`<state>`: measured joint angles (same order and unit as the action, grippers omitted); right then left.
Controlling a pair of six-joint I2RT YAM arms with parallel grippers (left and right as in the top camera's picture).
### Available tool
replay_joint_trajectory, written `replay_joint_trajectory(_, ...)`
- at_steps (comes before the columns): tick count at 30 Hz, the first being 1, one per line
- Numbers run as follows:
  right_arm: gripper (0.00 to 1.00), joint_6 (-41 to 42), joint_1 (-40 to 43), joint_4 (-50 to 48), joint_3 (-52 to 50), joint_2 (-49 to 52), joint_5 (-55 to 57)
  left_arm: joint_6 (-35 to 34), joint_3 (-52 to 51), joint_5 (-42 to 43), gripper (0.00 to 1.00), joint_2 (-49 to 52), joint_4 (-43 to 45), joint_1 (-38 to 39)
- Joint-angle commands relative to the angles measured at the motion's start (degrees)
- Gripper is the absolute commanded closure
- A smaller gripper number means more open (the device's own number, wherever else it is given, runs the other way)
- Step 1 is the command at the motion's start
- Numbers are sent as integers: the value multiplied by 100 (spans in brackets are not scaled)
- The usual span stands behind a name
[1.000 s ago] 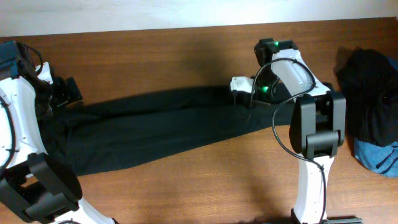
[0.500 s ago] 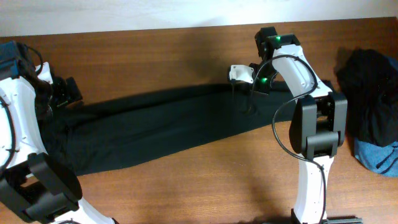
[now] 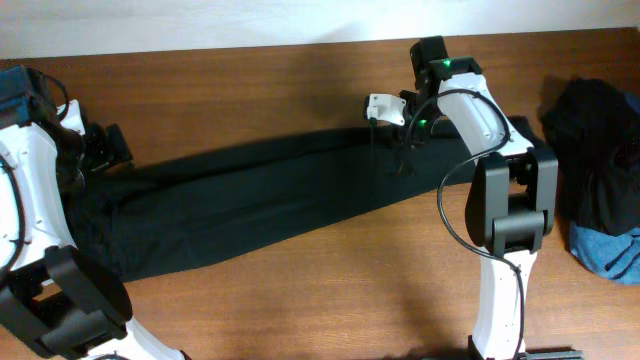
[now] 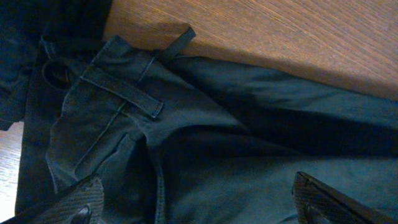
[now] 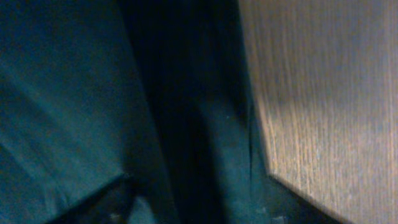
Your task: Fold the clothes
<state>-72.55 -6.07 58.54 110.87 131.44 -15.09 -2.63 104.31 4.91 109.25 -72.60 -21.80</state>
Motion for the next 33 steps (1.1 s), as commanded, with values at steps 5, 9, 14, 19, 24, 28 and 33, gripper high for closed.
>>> replay_joint_trajectory(5,1,684,-22,-35,13,-31,-48,28,76,-15,3,46,125,7)
replay_joint_trajectory(9,1,1759,-24,39,341,-151,284,28,166,-11,3,-4,59,37)
replay_joint_trajectory(14,1,3147,-20,905,719,-334,442,31,166,9,3,-98,-33,380)
replay_joint_trajectory(19,0,4079,55,1620,872,-361,444,243,164,-24,3,-118,15,1222)
replay_joint_trajectory(24,2,5335,339,1768,866,-358,439,179,162,-280,1,-116,98,1895)
replay_joint_trajectory(28,15,6050,632,1781,769,-358,437,-133,81,-273,1,-116,-103,2033)
replay_joint_trajectory(33,20,6151,881,1624,459,-356,439,-212,-310,-280,1,-111,-286,2026)
